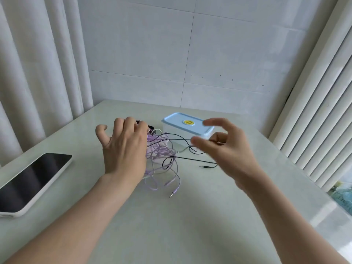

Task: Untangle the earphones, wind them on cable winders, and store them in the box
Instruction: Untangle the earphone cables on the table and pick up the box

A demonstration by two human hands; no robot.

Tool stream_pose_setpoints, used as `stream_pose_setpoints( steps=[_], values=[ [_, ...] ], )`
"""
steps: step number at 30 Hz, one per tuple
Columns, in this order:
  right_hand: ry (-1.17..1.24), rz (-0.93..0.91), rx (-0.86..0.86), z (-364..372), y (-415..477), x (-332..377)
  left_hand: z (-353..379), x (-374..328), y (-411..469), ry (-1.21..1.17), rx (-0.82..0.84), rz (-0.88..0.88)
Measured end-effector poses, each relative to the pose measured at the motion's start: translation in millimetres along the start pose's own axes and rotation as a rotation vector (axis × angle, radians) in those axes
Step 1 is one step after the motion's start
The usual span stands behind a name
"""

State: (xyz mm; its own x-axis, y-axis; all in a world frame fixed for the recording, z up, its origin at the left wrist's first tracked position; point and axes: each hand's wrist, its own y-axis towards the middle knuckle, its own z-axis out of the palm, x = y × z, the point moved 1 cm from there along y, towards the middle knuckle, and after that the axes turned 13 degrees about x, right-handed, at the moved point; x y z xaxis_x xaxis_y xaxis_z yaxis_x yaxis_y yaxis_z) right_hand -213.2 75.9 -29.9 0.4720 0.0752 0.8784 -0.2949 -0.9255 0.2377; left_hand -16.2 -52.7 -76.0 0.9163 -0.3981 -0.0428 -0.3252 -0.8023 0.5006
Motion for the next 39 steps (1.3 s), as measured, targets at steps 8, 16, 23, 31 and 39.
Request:
stream_pose_setpoints(
  steps=[8, 16, 23, 31, 39],
  values=[
    [-0.215, 0.059, 0.171, -2.0, 1.7, -14.6, 8.1, 0.3, -0.4, -0.082, 0.042, -0.008],
    [0.437, 0.071, 0.193, 11.9, 3.1, -3.7, 2.6, -35.2, -12.4, -0.534, 0.079, 0.021],
    [0.482, -0.092, 0.102, 14.0, 3.8, 4.0, 20.0, -37.8, -19.2, -0.432, 0.145, 0.090],
    [0.764, 0.018, -0.102, 11.4, 1.3, 8.6, 13.8, -25.5, -12.3, -0.310, 0.045, -0.002],
    [-0.170, -0.037, -0.255, -4.1, 1.0, -4.0, 5.2, -10.5, -7.7, -0.129, -0.029, -0.077]
  ],
)
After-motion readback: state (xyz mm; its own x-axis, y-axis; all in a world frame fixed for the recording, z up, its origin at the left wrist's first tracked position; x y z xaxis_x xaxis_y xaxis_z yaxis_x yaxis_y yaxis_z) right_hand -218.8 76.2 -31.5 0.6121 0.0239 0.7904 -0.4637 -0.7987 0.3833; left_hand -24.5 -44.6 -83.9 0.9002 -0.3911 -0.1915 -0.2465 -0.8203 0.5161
